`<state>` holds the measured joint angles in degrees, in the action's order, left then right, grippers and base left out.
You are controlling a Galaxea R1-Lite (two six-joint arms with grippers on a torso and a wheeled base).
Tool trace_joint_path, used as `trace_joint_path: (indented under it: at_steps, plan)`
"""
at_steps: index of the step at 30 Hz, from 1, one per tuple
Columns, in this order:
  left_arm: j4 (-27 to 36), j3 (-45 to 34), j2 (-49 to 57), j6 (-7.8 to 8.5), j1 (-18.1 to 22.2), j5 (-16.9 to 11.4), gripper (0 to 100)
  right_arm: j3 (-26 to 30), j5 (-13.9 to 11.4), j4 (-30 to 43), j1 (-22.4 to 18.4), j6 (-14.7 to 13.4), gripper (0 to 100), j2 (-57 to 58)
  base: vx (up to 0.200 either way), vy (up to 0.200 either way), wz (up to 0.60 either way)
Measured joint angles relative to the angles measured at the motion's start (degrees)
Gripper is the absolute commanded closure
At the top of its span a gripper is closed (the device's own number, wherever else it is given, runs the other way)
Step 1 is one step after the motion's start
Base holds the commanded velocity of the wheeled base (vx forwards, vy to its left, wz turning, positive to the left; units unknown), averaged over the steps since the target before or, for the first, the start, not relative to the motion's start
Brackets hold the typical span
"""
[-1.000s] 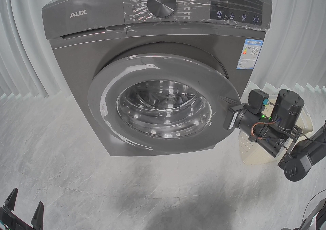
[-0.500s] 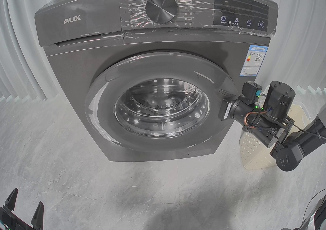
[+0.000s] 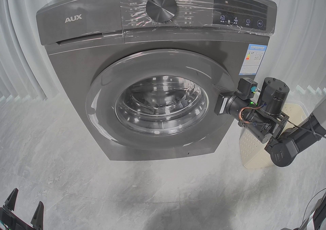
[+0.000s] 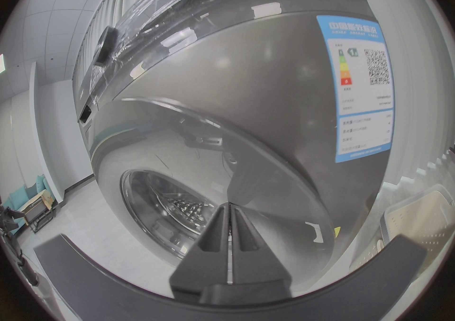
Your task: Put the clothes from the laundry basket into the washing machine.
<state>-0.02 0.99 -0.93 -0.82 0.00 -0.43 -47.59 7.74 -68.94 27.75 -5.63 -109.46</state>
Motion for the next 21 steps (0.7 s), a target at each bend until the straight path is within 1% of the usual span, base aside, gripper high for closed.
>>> trace_joint_path:
  at_steps: [2,4,8,9,15,18,21]
  plan:
    - [0.0,0.0,0.0,-0.05,0.0,0.0,0,0.9,0.3,-1.0,0.3,0.0,100,0.1,0.000,0.000,0.00]
    - [0.0,0.0,0.0,-0.09,0.0,0.0,0,3.0,0.3,-2.1,0.8,0.1,100,0.9,0.000,0.000,0.00]
    - [0.0,0.0,0.0,-0.09,0.0,0.0,0,8.5,-1.7,-2.0,2.5,0.3,100,4.2,0.000,0.000,0.00]
    - [0.0,0.0,0.0,-0.11,0.0,0.0,0,10.1,-2.2,-1.9,3.1,0.3,0,5.5,0.000,0.000,0.00]
    - [0.0,0.0,0.0,-0.13,0.0,0.0,0,20.1,-3.5,-1.2,4.7,1.1,0,13.0,0.000,0.000,0.00]
    - [0.0,0.0,0.0,-0.13,0.0,0.0,0,24.4,-3.7,-1.0,5.2,1.7,0,16.9,0.000,0.000,0.00]
    - [0.0,0.0,0.0,-0.16,0.0,0.0,0,28.7,-3.9,-0.9,6.5,1.9,0,21.3,0.000,0.000,0.00]
